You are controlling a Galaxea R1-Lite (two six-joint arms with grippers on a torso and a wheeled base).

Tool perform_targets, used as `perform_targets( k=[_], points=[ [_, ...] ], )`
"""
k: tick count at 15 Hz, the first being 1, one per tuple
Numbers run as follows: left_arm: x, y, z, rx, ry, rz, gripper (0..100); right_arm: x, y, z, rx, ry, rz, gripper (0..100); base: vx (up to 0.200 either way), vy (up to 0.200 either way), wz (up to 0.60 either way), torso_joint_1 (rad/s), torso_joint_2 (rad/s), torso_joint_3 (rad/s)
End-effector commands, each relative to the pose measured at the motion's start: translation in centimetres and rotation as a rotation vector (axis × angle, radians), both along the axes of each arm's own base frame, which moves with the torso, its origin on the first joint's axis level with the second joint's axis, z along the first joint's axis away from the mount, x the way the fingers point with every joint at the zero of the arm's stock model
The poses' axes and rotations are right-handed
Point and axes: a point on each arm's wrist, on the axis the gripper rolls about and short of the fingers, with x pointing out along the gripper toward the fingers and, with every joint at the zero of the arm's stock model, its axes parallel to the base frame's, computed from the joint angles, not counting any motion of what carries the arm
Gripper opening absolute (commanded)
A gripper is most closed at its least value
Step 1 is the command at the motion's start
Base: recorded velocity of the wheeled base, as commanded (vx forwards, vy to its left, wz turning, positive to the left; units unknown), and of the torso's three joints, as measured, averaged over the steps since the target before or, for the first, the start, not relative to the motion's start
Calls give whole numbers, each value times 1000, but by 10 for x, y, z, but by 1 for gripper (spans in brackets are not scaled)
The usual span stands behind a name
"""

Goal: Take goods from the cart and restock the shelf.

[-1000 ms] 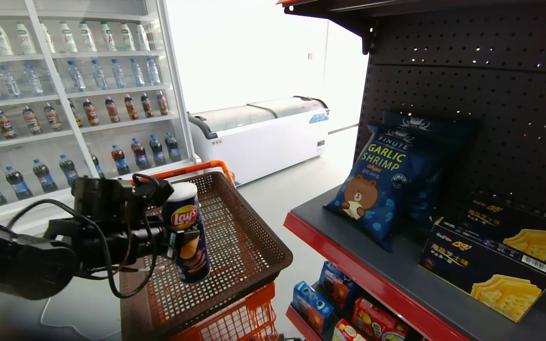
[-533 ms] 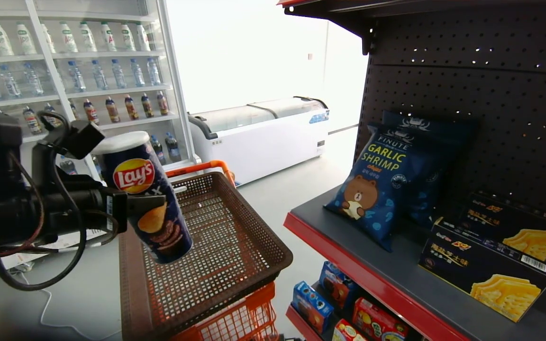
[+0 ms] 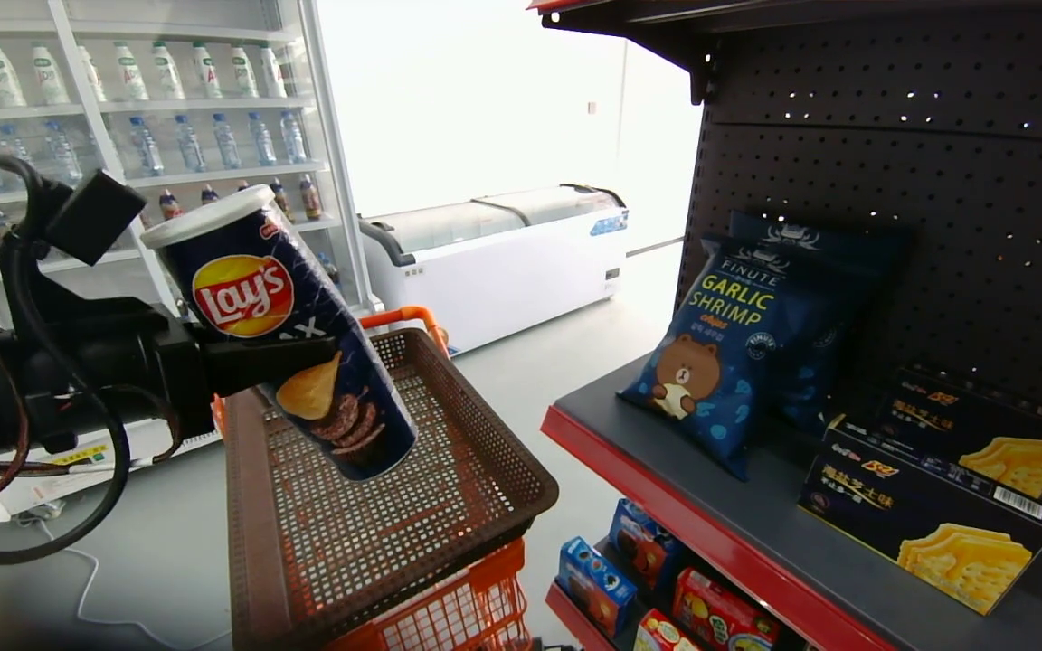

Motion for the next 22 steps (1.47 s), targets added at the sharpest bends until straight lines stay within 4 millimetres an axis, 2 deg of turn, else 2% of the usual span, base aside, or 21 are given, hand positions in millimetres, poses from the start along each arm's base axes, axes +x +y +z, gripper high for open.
perform_targets(
  k=[1, 6, 8, 10, 19, 22],
  points=[
    [0, -2, 2, -21, 7, -74, 0, 0, 0, 0, 0, -1, 0, 100, 0, 0, 0, 0, 0, 0],
    [-8, -11, -2, -26, 127, -178, 0, 0, 0, 0, 0, -1, 0, 100, 0, 0, 0, 0, 0, 0],
    [-8, -12, 1, -25, 123, -184, 0, 0, 0, 0, 0, -1, 0, 100, 0, 0, 0, 0, 0, 0],
    [-11, -24, 5, -24, 111, -238, 0, 0, 0, 0, 0, -1, 0, 100, 0, 0, 0, 0, 0, 0],
    [-11, -26, 2, -18, 150, -247, 0, 0, 0, 0, 0, 0, 0, 100, 0, 0, 0, 0, 0, 0],
    [-10, -26, 1, -18, 153, -247, 0, 0, 0, 0, 0, 0, 0, 100, 0, 0, -600, 5, 2, 1]
  ],
)
